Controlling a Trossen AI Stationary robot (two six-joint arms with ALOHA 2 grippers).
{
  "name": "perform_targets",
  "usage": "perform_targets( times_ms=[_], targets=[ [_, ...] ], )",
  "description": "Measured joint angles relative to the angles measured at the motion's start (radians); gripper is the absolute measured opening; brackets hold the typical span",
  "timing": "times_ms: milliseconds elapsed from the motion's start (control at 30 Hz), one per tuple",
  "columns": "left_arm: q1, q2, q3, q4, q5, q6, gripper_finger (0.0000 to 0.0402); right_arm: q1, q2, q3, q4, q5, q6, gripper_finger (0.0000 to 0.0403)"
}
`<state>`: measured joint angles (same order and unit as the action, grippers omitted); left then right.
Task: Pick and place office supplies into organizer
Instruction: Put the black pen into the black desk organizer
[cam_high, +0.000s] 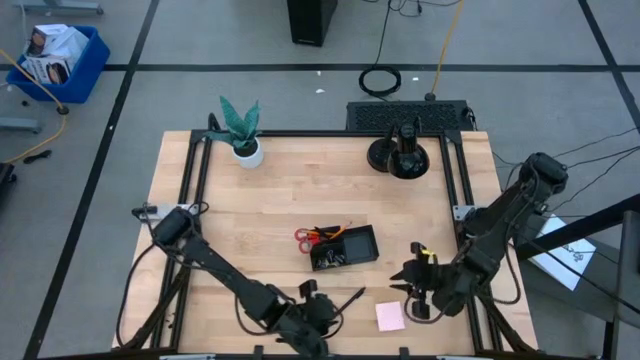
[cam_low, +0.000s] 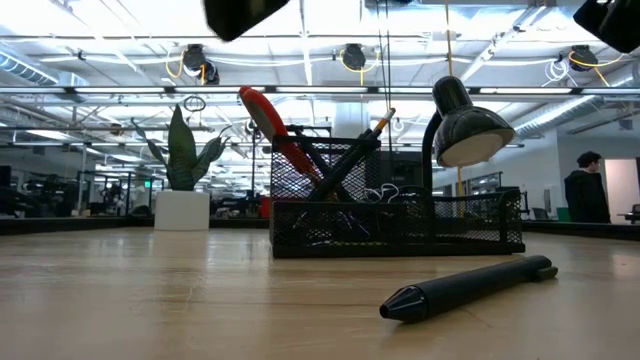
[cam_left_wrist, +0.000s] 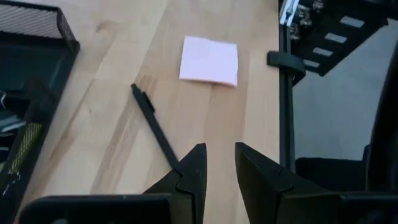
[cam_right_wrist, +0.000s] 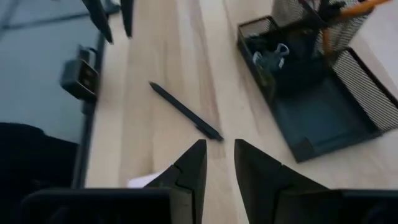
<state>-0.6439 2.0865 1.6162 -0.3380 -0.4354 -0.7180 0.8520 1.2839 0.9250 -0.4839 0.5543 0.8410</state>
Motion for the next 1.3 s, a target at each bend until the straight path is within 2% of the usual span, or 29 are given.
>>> perform_targets(
  times_ms=[133,333,467,667,967,1300],
  targets=[
    [0.012,0.022,0.072,-0.054,0.013,-0.007,0.0088,0.001,-0.048,-0.065,0.125,0.049,-0.042,0.0073],
    [0.018,0.024,0.076,-0.123,0.016,-0.074,0.0088,0.001,-0.112,-0.146,0.316,0.177,-0.164,0.0073],
    [0.029,0.046,0.077,-0.121,0.029,-0.099,0.0088,0.001,-0.137,-0.172,0.469,0.205,-0.263,0.0073],
    [0.067,0.117,0.076,-0.083,0.116,-0.1,0.0088,0.001,-0.145,-0.177,0.615,0.205,-0.407,0.0073],
    [0.084,0.123,0.075,-0.072,0.097,-0.065,0.0088,0.001,-0.143,-0.176,0.641,0.203,-0.442,0.0073],
    [0.094,0.156,0.075,-0.049,0.141,-0.077,0.0088,0.001,-0.143,-0.176,0.639,0.201,-0.442,0.0073]
  ],
)
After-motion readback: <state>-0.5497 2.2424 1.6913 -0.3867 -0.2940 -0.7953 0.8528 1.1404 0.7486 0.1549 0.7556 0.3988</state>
